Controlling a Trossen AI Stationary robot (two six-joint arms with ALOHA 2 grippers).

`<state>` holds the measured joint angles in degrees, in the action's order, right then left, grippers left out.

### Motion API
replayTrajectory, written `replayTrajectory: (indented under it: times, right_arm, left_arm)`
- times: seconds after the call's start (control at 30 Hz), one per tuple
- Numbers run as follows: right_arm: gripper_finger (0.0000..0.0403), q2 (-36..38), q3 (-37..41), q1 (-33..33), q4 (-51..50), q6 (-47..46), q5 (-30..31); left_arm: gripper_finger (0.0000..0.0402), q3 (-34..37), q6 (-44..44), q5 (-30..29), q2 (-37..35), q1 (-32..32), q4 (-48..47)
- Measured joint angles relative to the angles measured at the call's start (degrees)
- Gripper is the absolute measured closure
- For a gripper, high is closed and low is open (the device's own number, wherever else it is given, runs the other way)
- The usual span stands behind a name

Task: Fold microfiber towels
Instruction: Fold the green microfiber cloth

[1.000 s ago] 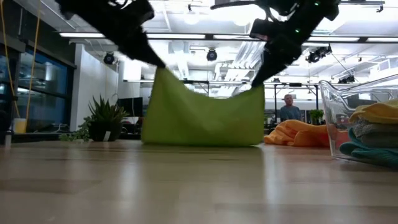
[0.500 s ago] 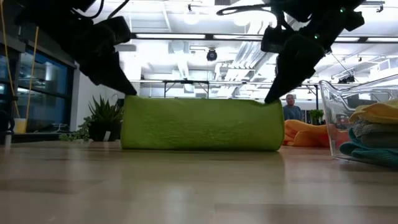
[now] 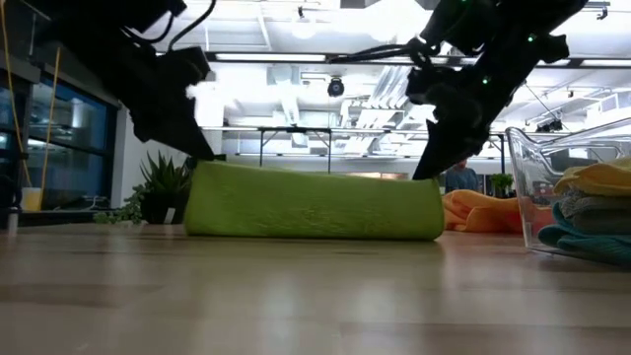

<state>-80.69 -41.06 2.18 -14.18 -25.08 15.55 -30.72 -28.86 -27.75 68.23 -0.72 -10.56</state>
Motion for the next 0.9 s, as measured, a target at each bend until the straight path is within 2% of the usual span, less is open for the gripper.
replayTrajectory:
  times: [0.13, 0.37, 0.57, 0.9]
  right_arm:
    - [0.0403, -1.6, 0.0, -1.7, 2.3, 0.0, 0.6]
    - [0.0403, -2.4, 0.0, -7.1, 3.1, -0.5, 0.6]
    - [0.0403, -2.6, -0.1, -12.3, 6.6, 2.1, 1.2]
    - [0.0403, -6.6, -0.1, -18.4, 10.6, 3.0, 1.0]
  left_arm:
    - [0.0401, 0.0, -2.5, 0.0, 0.0, 3.0, -0.4]
    - [0.0401, 0.0, -1.5, 0.9, 0.0, 5.8, -0.3]
    - [0.0401, 0.0, 0.2, -2.9, 1.1, 8.9, 0.4]
    - [0.0401, 0.0, 2.1, -3.4, 9.2, 15.3, 7.6]
